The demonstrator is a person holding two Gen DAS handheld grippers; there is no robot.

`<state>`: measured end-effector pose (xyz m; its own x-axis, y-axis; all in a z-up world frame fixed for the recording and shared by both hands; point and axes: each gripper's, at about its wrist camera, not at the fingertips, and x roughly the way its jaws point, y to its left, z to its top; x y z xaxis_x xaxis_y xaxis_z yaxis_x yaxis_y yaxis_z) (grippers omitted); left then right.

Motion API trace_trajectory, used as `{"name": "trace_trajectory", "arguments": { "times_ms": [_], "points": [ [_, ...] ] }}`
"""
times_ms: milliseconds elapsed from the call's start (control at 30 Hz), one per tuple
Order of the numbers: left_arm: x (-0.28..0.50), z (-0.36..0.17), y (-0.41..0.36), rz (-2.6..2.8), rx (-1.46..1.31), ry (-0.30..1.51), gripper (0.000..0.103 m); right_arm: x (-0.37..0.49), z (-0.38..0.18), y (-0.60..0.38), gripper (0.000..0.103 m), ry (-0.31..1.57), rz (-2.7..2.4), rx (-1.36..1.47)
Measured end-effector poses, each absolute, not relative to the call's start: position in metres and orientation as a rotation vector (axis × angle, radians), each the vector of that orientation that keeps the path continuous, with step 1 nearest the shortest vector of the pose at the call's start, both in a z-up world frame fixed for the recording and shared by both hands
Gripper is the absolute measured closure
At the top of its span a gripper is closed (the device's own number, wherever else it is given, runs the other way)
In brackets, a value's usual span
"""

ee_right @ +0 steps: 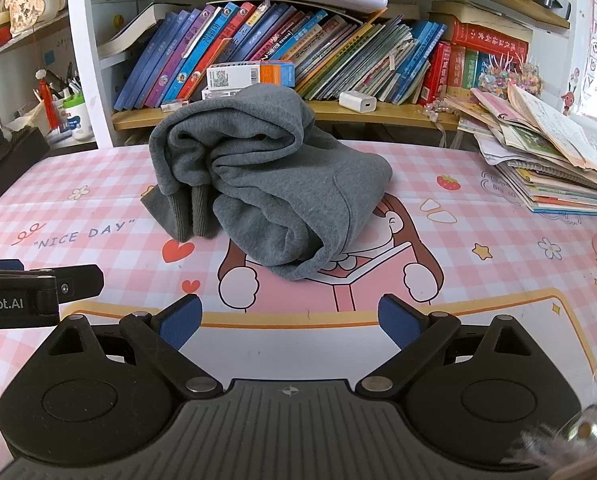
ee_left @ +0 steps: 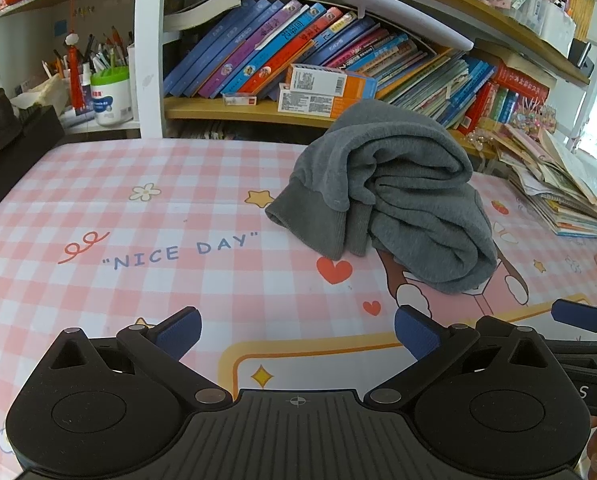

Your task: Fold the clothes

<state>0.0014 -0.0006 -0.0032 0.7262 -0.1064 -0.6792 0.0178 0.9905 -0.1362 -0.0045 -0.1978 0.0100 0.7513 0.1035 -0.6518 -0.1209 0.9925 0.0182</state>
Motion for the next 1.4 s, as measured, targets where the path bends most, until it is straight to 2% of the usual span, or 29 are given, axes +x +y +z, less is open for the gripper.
{"name": "trace_trajectory", "arguments": {
  "times_ms": [1400],
  "points": [
    [-0.0003,-0.0020,0.0001,-0.070,-0.127,0.729,0.000,-0.0035,0.0093,-0.1979,0.008,0.712,0.123,-0.026]
  ]
}}
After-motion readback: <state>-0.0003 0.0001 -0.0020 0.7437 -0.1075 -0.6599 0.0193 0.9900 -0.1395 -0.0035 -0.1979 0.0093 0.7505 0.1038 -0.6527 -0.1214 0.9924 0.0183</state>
